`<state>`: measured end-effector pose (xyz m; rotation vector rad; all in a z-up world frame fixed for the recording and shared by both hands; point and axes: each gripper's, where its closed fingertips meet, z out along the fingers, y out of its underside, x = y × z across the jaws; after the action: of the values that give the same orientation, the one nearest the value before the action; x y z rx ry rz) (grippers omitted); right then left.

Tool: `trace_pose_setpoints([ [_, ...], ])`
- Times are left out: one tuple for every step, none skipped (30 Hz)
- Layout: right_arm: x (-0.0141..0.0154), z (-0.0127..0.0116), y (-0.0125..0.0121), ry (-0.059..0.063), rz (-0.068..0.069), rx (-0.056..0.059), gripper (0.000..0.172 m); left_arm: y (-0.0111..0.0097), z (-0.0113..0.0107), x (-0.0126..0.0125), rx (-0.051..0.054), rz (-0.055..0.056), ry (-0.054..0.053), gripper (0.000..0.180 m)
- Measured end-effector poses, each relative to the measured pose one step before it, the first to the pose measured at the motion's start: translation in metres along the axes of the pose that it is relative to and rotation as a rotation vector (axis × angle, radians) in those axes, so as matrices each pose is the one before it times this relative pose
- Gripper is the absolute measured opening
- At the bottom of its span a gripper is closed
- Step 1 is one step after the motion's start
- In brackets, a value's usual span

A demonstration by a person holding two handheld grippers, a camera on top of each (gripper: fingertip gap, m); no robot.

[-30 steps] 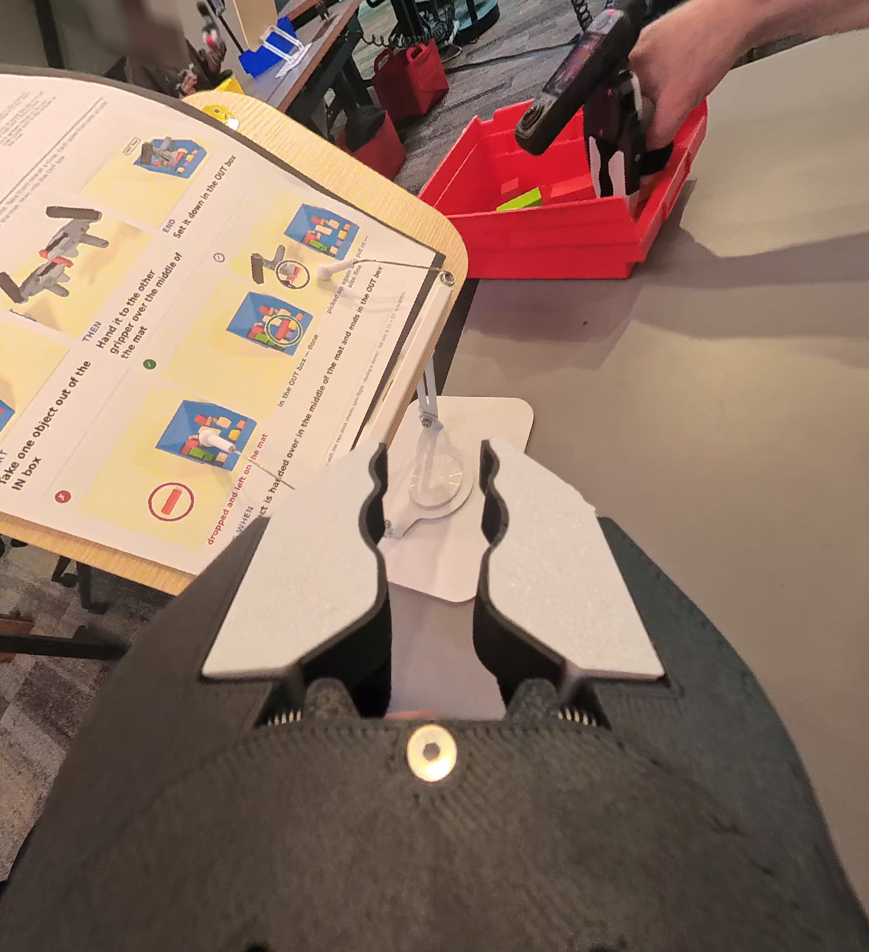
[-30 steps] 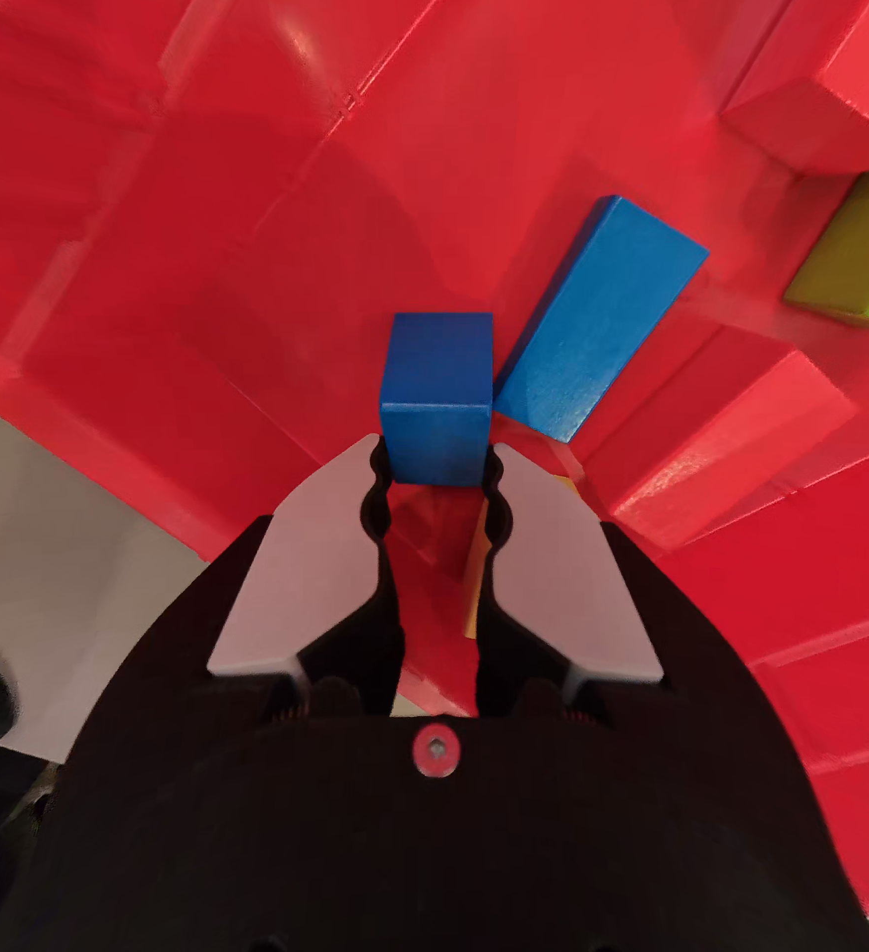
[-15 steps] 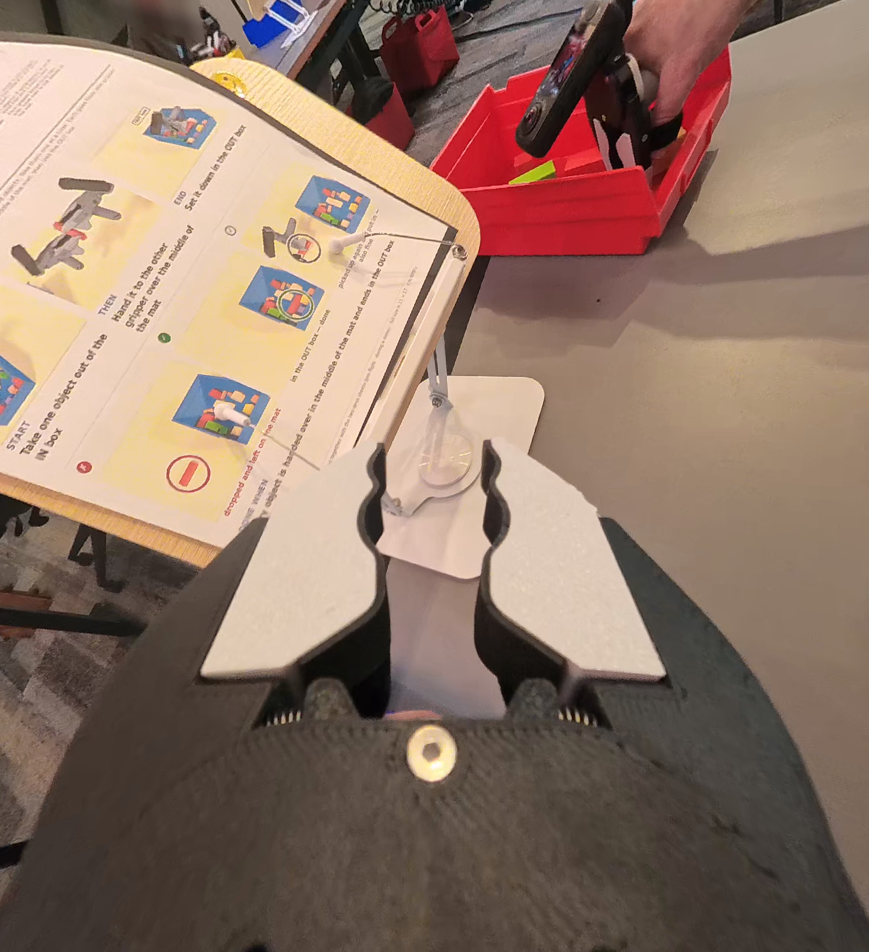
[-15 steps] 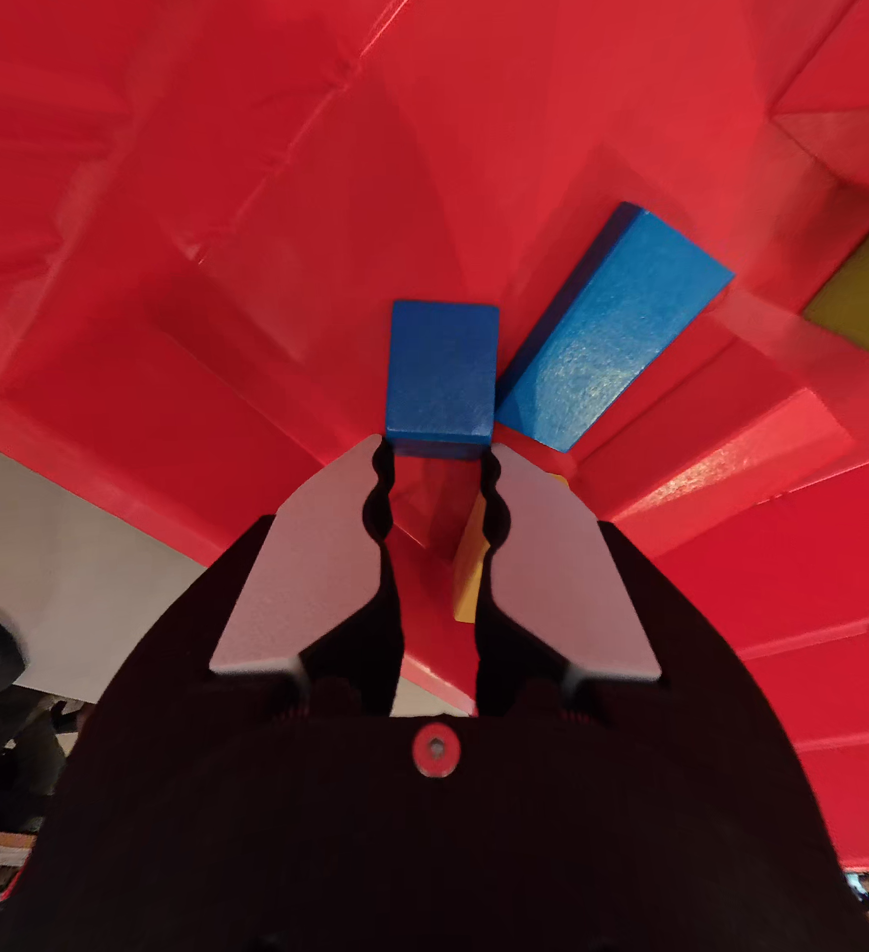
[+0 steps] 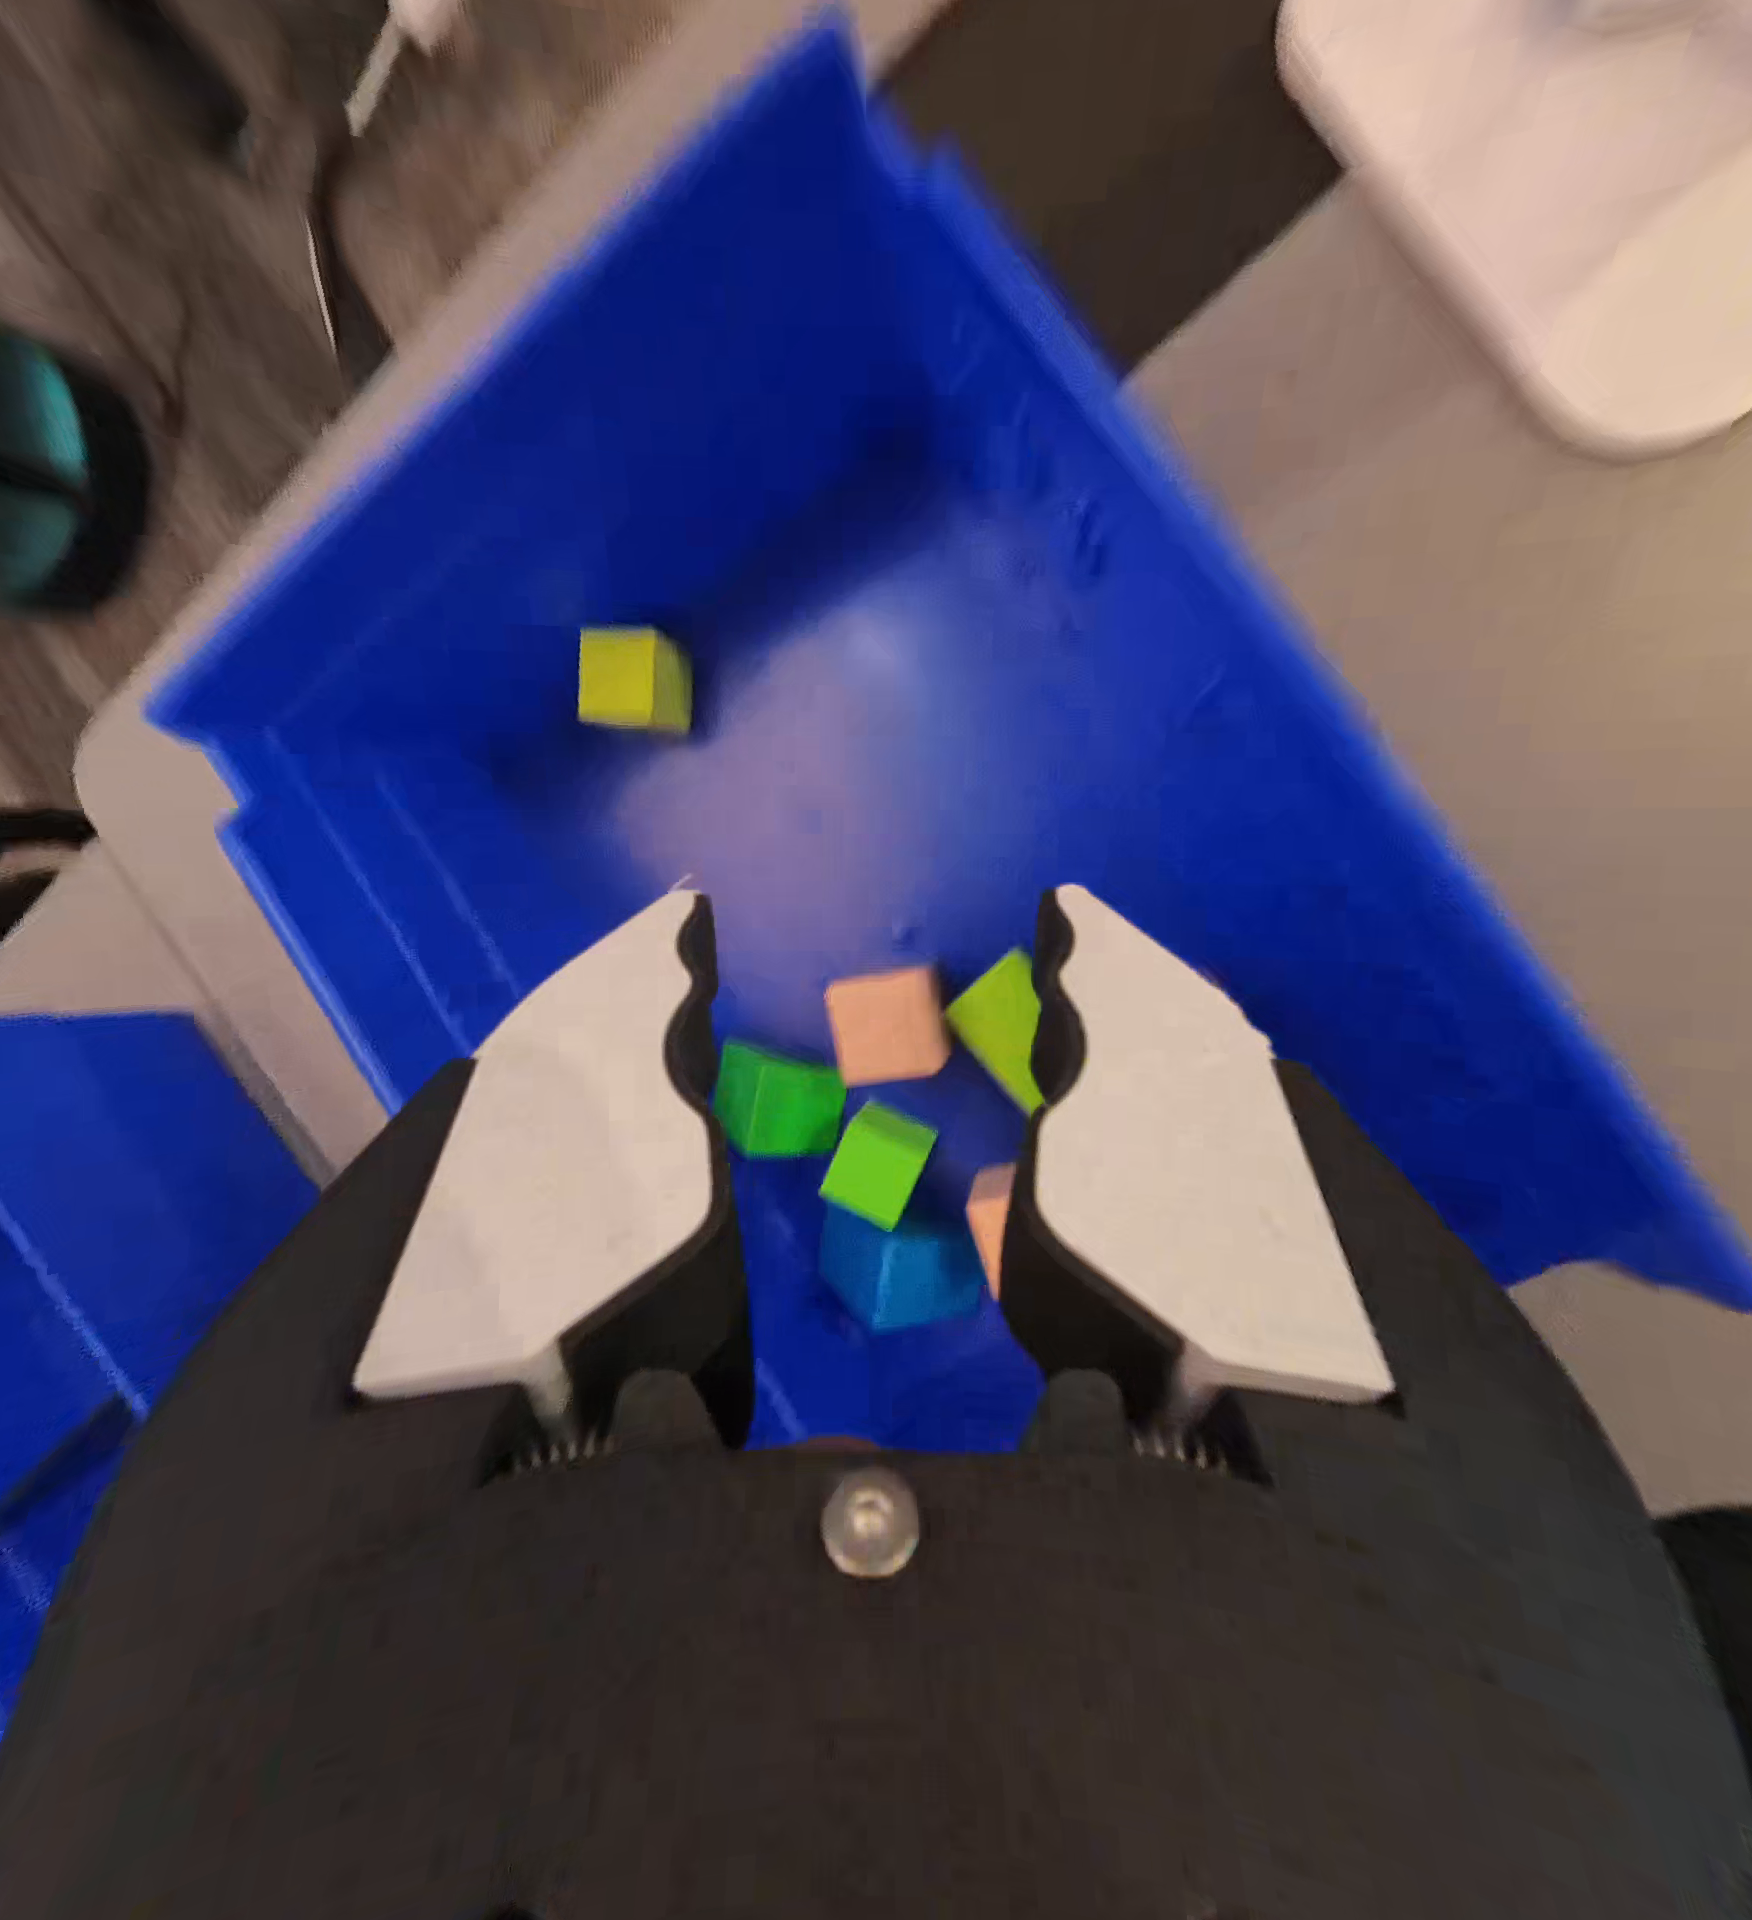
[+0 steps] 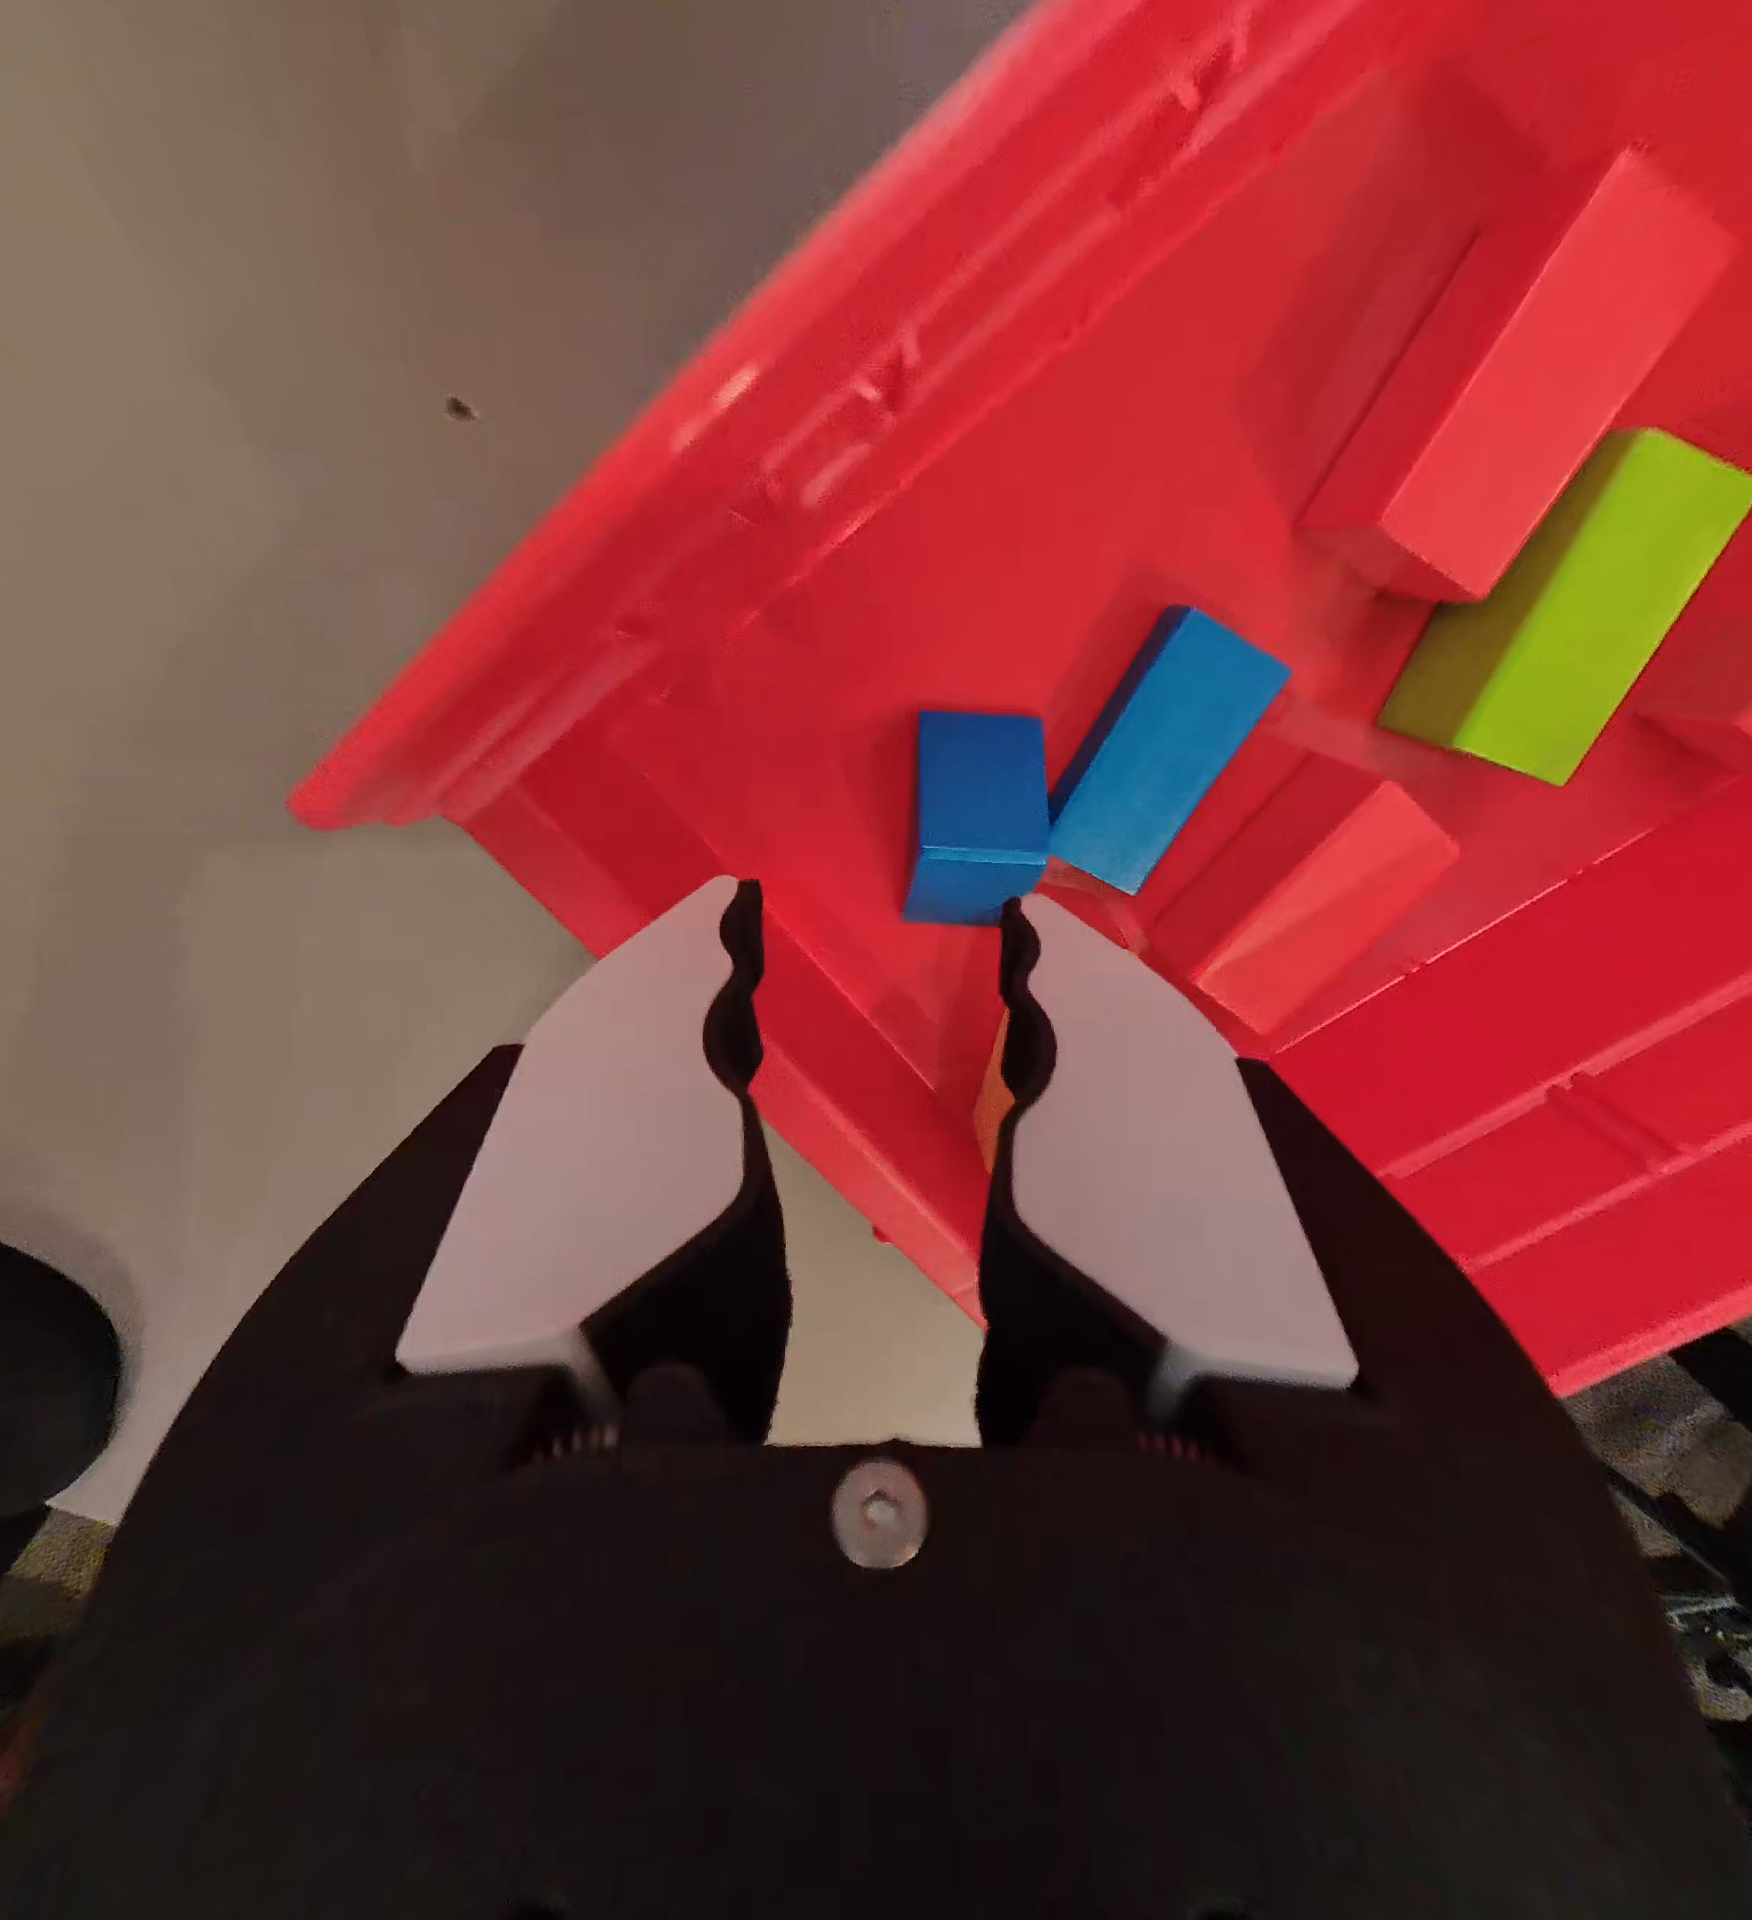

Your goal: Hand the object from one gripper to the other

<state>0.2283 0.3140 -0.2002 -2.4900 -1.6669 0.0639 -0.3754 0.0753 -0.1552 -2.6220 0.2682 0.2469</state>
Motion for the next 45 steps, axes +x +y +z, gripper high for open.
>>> trace_pose_setpoints([
  [-0.0023, -0.00319, -0.00177, 0.0069, -0.0091, 0.0072, 0.042, 0.01522, 0.00855, -0.00392, -0.0573, 0.0139, 0.0014, 0.058],
  [-0.00179, -0.0027, -0.00161, 0.0077, -0.0079, 0.0056, 0.042, 0.01363, 0.00888, -0.00018, -0.0506, -0.0021, 0.0261, 0.058],
  [-0.00159, -0.00233, -0.00124, 0.0057, -0.0063, 0.0038, 0.041, 0.01254, 0.00916, -0.00057, -0.0537, -0.0129, 0.0224, 0.058],
  [-0.00108, -0.00201, -0.00119, 0.0063, -0.0061, 0.0039, 0.041, 0.00853, 0.0086, -0.00072, -0.0398, -0.0031, 0.0123, 0.059],
  [-0.00085, -0.00184, -0.00139, 0.0055, -0.005, 0.0065, 0.041, 0.00452, 0.00756, 0.00235, -0.0213, 0.0013, 0.0263, 0.058],
  [-0.0011, -0.00174, -0.00148, 0.0017, -0.0033, 0.0077, 0.041, 0.00384, 0.00664, 0.00226, -0.0224, -0.0082, 0.0245, 0.058],
  [-0.00107, -0.00159, -0.00126, 0.0004, -0.0026, 0.007, 0.041, 0.00484, 0.00638, 0.00044, -0.0348, -0.013, 0.0127, 0.057],
  [-0.00075, -0.00151, -0.00116, 0.0027, -0.0027, 0.007, 0.041, 0.00407, 0.00588, -0.00008, -0.0321, -0.0058, 0.0062, 0.057],
  [-0.00066, -0.00143, -0.00119, 0.0041, -0.0019, 0.0065, 0.04, 0.00223, 0.00498, 0.00051, -0.0201, -0.0033, 0.0072, 0.055],
  [-0.00092, -0.00121, -0.00101, 0.0026, -0.0025, 0.0057, 0.04, 0.00155, 0.00425, 0.00065, -0.0161, -0.0045, 0.0085, 0.052],
  [-0.00099, -0.00138, -0.00112, 0.0029, -0.0046, 0.0069, 0.04, 0.0013, 0.00337, -0.00001, -0.0154, -0.0004, 0.0042, 0.045],
  [-0.00074, -0.00137, -0.00142, 0.0043, -0.0044, 0.0079, 0.04, -0.00013, 0.00215, 0.00049, -0.0018, 0.0015, 0.0072, 0.035],
  [-0.00056, -0.00144, -0.00127, 0.0046, -0.0032, 0.0068, 0.039, -0.00178, 0.001, -0.00209, 0.0113, -0.0111, -0.0031, 0.034],
  [-0.0006, -0.00162, -0.0011, 0.0048, -0.0027, 0.0062, 0.039, -0.00142, 0.00013, -0.00127, 0.012, -0.0173, 0.0059, 0.034],
  [-0.00036, -0.00194, -0.00141, 0.0072, -0.0028, 0.0073, 0.039, -0.0002, 0.0001, -0.00124, 0.0065, -0.0094, 0.0034, 0.033],
  [-0.00006, -0.00268, -0.00199, 0.0117, -0.004, 0.0104, 0.039, -0.00002, -0.00035, -0.00354, 0.0079, -0.0104, -0.0118, 0.033],
  [-0.00005, -0.00386, -0.0028, 0.0158, -0.0053, 0.0157, 0.039, 0.00008, -0.00083, -0.00372, 0.0082, -0.0219, -0.0069, 0.033],
  [-0.00007, -0.00518, -0.00433, 0.0196, -0.0069, 0.0224, 0.04, -0.00114, -0.00257, -0.00153, 0.0182, -0.0159, 0.0051, 0.033],
  [-0.00021, -0.00685, -0.00615, 0.0259, -0.0106, 0.0313, 0.04, -0.00317, -0.00525, -0.00043, 0.0341, -0.0043, 0.004, 0.033],
  [-0.00094, -0.0082, -0.00887, 0.031, -0.019, 0.0423, 0.042, -0.0055, -0.00836, -0.00036, 0.048, -0.005, 0.0, 0.033],
  [-0.00277, -0.00938, -0.01239, 0.0307, -0.0305, 0.0553, 0.043, -0.00935, -0.01125, 0.00295, 0.0689, -0.0049, 0.0181, 0.033],
  [-0.00485, -0.01007, -0.01702, 0.0299, -0.046, 0.0729, 0.047, -0.01424, -0.0139, 0.00747, 0.0947, 0.0015, 0.0377, 0.033],
  [-0.00733, -0.0101, -0.02136, 0.0261, -0.0614, 0.0874, 0.052, -0.01796, -0.01532, 0.01198, 0.1053, 0.0092, 0.049, 0.033],
  [-0.01038, -0.009, -0.02447, 0.0149, -0.065, 0.0932, 0.054, -0.0209, -0.01491, 0.01696, 0.1065, 0.0221, 0.0585, 0.033],
  [-0.01303, -0.00668, -0.0273, 0.0008, -0.0607, 0.0955, 0.053, -0.02265, -0.01276, 0.02133, 0.1041, 0.0398, 0.0677, 0.033],
  [-0.01342, -0.00379, -0.02894, 0.0019, -0.0602, 0.0947, 0.051, -0.02464, -0.00976, 0.02419, 0.1074, 0.0444, 0.0772, 0.033],
  [-0.01159, -0.00081, -0.02846, 0.0146, -0.064, 0.0868, 0.052, -0.0261, -0.00541, 0.02579, 0.1107, 0.0269, 0.0893, 0.033],
  [-0.01066, 0.00196, -0.02652, 0.0155, -0.0636, 0.0747, 0.054, -0.02339, 0.00114, 0.02686, 0.0897, 0.0188, 0.0963, 0.033],
  [-0.00973, 0.00402, -0.02449, 0.0093, -0.0543, 0.0645, 0.054, -0.01881, 0.00675, 0.02542, 0.0658, 0.026, 0.0884, 0.033],
  [-0.00727, 0.00499, -0.0227, 0.015, -0.0413, 0.0615, 0.054, -0.01757, 0.0105, 0.02196, 0.0712, 0.0154, 0.0783, 0.033],
  [-0.00486, 0.00545, -0.02017, 0.0194, -0.0314, 0.0598, 0.053, -0.01318, 0.0134, 0.02039, 0.0592, -0.0112, 0.0902, 0.033],
  [-0.00412, 0.00562, -0.01648, 0.0118, -0.0246, 0.0492, 0.052, -0.00673, 0.01538, 0.01857, 0.033, -0.011, 0.0926, 0.033],
  [-0.00319, 0.00564, -0.01207, 0.0076, -0.0239, 0.0333, 0.051, -0.0042, 0.01513, 0.01405, 0.0304, 0.0029, 0.0702, 0.033],
  [-0.00185, 0.00494, -0.00909, 0.0099, -0.0239, 0.0253, 0.051, -0.00163, 0.01392, 0.01144, 0.0229, -0.0063, 0.0651, 0.033],
  [-0.00207, 0.00385, -0.00776, 0.0036, -0.0213, 0.027, 0.051, 0.00074, 0.01296, 0.00869, 0.0105, -0.029, 0.0618, 0.033],
  [-0.0021, 0.00286, -0.00623, -0.0002, -0.02, 0.0238, 0.051, 0.00179, 0.0114, 0.00796, 0.0081, -0.0194, 0.0621, 0.033],
  [-0.00135, 0.00213, -0.00366, 0.001, -0.0182, 0.0109, 0.051, 0.00138, 0.00951, 0.00516, 0.0125, -0.013, 0.0467, 0.033],
  [-0.00108, 0.0016, -0.00199, 0.0003, -0.015, 0.005, 0.052, 0.00118, 0.00734, 0.00248, 0.0103, -0.0182, 0.0311, 0.033],
  [-0.00093, 0.00061, -0.00205, 0.0, -0.0129, 0.0104, 0.051, 0.00126, 0.00567, 0.00336, 0.0076, -0.0182, 0.0381, 0.033],
  [-0.00105, 0.00028, -0.00148, -0.0009, -0.0107, 0.0096, 0.048, 0.00208, 0.00501, 0.00417, 0.0024, -0.0153, 0.0425, 0.033],
  [-0.00115, 0.00038, -0.0004, -0.0036, -0.0079, 0.001, 0.045, 0.00176, 0.00432, 0.00074, 0.0032, -0.0091, 0.0166, 0.033],
  [-0.00114, 0.00002, -0.00081, -0.0009, -0.008, 0.0032, 0.044, 0.00183, 0.0041, 0.00097, 0.0004, -0.0064, 0.0161, 0.033],
  [-0.00102, -0.00059, -0.00209, 0.0015, -0.0083, 0.0116, 0.042, 0.00283, 0.00434, 0.00166, -0.0087, -0.0093, 0.0229, 0.033],
  [-0.00126, -0.00047, -0.00139, -0.0018, -0.0044, 0.0052, 0.041, 0.00231, 0.00392, -0.00111, -0.0054, -0.0065, 0.0019, 0.033],
  [-0.00102, -0.0003, -0.00003, -0.0012, -0.0068, -0.0037, 0.038, 0.00175, 0.00319, -0.00058, -0.0015, -0.004, 0.0044, 0.033],
])
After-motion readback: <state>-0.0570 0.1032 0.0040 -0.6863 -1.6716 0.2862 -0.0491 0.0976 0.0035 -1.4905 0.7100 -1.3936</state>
